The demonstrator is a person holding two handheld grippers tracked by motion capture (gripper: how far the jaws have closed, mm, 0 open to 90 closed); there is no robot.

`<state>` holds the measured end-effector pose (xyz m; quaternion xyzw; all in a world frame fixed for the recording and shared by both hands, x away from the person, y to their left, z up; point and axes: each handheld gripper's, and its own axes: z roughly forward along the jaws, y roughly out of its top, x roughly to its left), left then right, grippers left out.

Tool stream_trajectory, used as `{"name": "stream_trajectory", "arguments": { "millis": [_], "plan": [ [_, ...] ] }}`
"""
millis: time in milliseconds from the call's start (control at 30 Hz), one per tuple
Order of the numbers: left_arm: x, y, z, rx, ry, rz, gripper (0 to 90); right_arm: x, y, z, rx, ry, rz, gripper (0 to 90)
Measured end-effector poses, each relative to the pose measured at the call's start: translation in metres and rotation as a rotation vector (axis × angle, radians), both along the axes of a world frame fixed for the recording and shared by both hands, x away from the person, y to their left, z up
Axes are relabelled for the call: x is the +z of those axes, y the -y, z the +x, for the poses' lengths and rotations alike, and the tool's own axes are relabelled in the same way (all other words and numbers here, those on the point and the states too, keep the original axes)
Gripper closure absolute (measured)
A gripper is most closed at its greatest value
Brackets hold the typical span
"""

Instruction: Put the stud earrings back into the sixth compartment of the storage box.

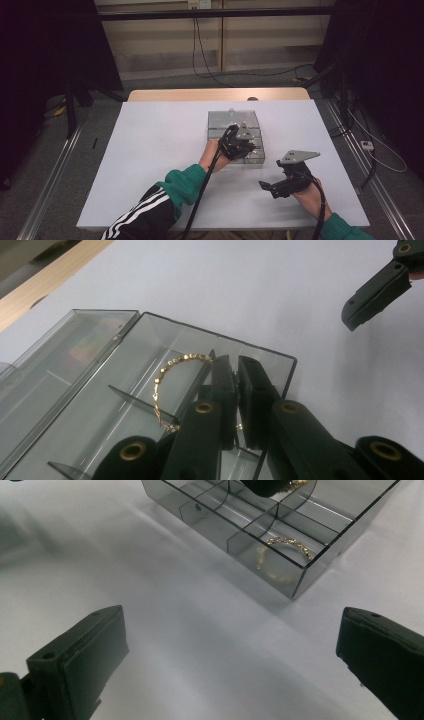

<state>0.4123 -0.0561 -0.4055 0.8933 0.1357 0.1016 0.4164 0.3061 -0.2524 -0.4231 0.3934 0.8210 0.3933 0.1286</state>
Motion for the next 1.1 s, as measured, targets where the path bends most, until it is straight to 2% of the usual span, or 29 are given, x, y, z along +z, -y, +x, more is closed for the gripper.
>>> {"name": "stream_trajectory", "arguments": {
  "millis": [133,200,300,400,500,533,767,1100],
  "plan": [
    [-0.003,0.007,-0.003,-0.024,-0.006,0.015,86.4,0.0,0.0,0.0,0.0,0.004,0.0,0.0],
    [-0.005,0.009,-0.004,-0.015,-0.008,0.016,84.5,0.0,0.0,-0.001,-0.001,0.002,0.0,0.0],
    [-0.005,0.005,-0.002,0.009,-0.024,0.009,63.0,0.001,0.001,-0.001,-0.001,0.004,0.002,0.0],
    [-0.001,-0.007,0.001,0.045,-0.046,-0.014,47.2,0.001,0.001,-0.001,-0.003,0.004,0.002,0.0],
    [0.005,-0.018,0.0,0.062,-0.046,-0.018,38.2,0.001,0.001,-0.001,-0.002,0.005,0.001,0.0],
    [0.006,-0.02,-0.001,0.067,-0.043,-0.028,36.1,0.001,0.001,-0.001,0.0,0.006,0.0,0.0],
    [0.014,-0.037,-0.006,0.09,-0.04,-0.011,21.4,0.001,0.001,-0.002,-0.002,0.007,-0.003,0.0],
    [0.007,-0.065,0.001,0.159,-0.064,0.014,9.7,0.001,0.001,-0.001,-0.005,0.005,-0.004,0.0]
  ]
}}
